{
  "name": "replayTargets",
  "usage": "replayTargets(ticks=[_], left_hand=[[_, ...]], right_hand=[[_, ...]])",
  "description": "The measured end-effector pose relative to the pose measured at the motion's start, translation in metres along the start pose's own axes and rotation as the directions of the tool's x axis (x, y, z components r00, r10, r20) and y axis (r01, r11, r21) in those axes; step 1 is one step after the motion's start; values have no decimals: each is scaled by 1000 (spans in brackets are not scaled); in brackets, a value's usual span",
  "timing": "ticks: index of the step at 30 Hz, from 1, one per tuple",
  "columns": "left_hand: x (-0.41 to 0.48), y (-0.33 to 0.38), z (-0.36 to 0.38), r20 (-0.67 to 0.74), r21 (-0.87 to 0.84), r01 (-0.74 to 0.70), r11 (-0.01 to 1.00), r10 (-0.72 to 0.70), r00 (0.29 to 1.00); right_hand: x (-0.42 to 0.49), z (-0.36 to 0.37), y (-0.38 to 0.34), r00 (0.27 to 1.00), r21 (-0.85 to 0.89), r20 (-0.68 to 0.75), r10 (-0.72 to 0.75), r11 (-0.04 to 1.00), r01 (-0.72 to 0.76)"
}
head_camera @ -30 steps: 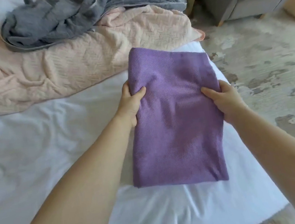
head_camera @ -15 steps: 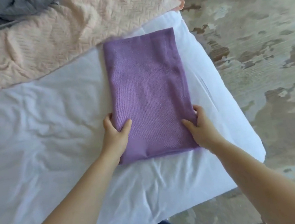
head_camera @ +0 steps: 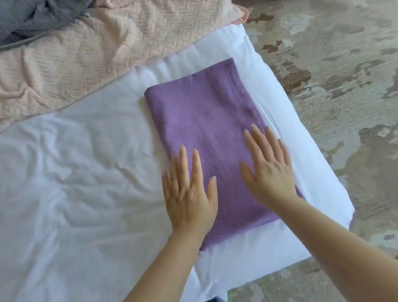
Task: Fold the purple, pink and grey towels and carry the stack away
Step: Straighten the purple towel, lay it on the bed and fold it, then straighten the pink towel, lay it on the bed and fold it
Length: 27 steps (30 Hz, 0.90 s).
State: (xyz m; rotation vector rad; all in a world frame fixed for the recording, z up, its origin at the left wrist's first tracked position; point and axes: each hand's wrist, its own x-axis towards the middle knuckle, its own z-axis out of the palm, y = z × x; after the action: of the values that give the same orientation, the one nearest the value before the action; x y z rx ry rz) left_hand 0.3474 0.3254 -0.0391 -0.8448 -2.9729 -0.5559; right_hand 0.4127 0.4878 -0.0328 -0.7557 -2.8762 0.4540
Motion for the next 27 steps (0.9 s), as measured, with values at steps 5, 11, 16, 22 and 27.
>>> replayTargets(ticks=[5,11,16,22,27], left_hand=[[29,-31,47,255,181,-53,982,5,967],[29,-38,36,325,128,-65,990,20,946],[33,-91,-33,215,-41,85,996,-75,974],[60,-223,-121,82,46,383,922,-386,919],[81,-347,-160,130,205,605,769,-634,762]], right_hand=[[14,52,18,981,-207,195,15,978,26],[15,42,15,977,-142,211,25,990,5],[31,0,-18,991,96,128,38,994,-50],[86,-7,-122,970,166,240,-42,986,2],[136,29,-230,953,198,270,-137,977,84]])
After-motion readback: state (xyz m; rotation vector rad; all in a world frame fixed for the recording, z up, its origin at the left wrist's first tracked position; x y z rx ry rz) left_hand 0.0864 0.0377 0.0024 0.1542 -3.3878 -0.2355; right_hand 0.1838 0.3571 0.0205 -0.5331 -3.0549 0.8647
